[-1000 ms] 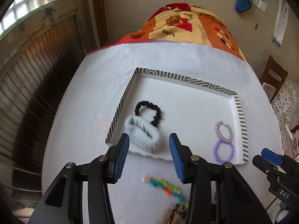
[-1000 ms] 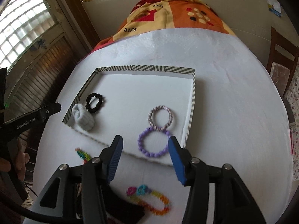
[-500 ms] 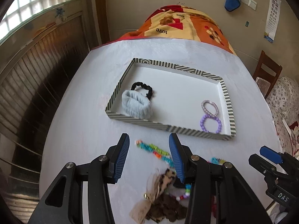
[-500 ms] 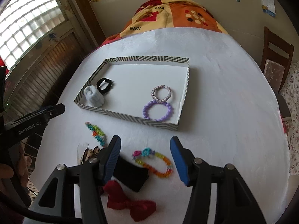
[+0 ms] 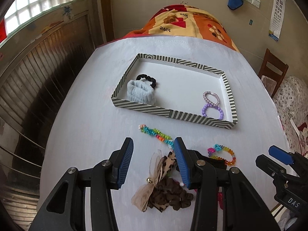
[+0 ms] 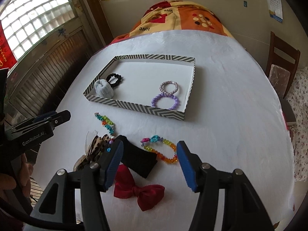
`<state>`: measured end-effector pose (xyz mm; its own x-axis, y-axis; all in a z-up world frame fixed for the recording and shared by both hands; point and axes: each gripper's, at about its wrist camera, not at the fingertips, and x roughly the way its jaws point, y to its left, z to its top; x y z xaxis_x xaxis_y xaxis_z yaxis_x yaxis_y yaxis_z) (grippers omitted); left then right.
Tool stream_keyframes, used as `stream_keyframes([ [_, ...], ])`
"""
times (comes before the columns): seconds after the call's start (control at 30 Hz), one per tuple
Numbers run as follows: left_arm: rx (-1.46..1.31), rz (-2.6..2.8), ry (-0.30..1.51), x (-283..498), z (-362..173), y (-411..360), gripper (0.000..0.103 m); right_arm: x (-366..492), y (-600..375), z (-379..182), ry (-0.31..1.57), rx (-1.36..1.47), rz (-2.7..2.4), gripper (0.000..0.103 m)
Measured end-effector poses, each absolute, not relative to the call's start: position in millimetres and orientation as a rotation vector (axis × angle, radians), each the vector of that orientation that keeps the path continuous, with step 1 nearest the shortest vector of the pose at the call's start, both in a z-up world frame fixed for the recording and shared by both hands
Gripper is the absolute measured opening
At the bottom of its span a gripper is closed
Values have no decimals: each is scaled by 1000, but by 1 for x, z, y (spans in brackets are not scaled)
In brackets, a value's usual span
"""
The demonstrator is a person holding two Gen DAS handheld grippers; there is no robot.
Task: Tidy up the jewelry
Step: 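Withdraw both open tools from the tray toward the remaining accessories, then grasp the beige bow clip with left tool while right tool grasps red bow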
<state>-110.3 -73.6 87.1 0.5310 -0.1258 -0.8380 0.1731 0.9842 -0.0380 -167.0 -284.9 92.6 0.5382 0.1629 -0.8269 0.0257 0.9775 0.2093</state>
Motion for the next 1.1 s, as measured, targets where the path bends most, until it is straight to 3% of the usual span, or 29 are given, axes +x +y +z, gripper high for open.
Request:
stream_keyframes([
  [0.87,47,-162,1013,-132,84,-68,33,-185,-284,84,1031,187,95,64],
  [1.1,-37,-162,1092,-126,70,-40,33,-193,-289,66,1068,209,123,64],
])
